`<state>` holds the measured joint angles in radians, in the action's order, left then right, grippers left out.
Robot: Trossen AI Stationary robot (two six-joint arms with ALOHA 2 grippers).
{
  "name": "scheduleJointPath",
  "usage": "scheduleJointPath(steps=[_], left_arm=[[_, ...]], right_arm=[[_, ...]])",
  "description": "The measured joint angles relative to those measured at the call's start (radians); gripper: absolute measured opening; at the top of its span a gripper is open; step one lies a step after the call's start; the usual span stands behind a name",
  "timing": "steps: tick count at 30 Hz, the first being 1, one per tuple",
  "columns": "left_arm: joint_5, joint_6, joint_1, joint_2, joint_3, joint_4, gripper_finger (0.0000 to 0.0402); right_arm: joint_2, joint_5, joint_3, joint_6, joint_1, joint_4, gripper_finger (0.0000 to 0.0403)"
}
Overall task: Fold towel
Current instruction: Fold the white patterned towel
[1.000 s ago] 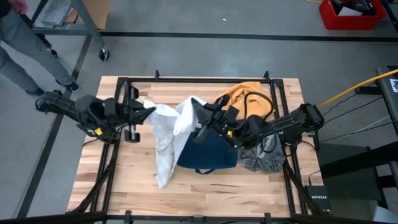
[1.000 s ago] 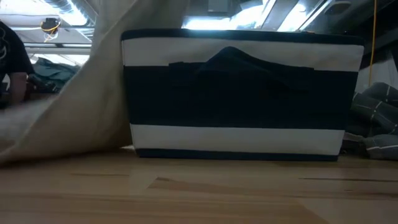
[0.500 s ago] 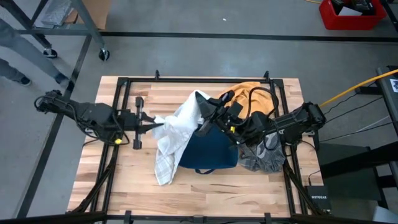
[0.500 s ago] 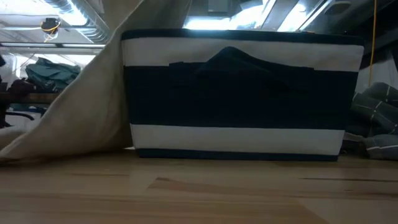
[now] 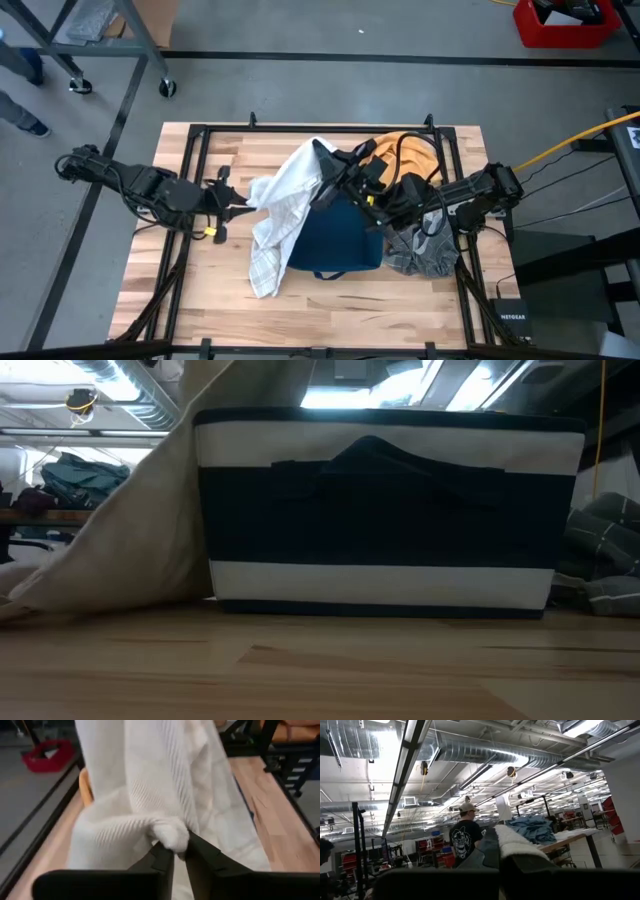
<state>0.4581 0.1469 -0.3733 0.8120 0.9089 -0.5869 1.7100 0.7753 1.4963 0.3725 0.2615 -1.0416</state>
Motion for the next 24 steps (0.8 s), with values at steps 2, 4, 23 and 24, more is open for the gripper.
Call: scheduleJointPath(steps=[2,4,23,24], left_arm=[[0.001,0.037,0.000,0.000,0.000,-0.032,0.0062],[-0.001,0.081,0.000,0.001,0.000,-0.074,0.0081],[0.047,0.341,0.000,0.003,-0.258,-0.041,0.0093],[0.048,0.340,0.000,0.003,-0.279,-0.008,0.0091]], right_arm=[[0.000,0.000,0.000,0.000,0.000,0.002,0.0000],[0.000,0.000,0.000,0.000,0.000,0.001,0.0000],[0.000,-0.001,0.000,0.000,0.000,0.002,0.0000],[0.000,-0.001,0.000,0.000,0.000,0.002,0.0000]])
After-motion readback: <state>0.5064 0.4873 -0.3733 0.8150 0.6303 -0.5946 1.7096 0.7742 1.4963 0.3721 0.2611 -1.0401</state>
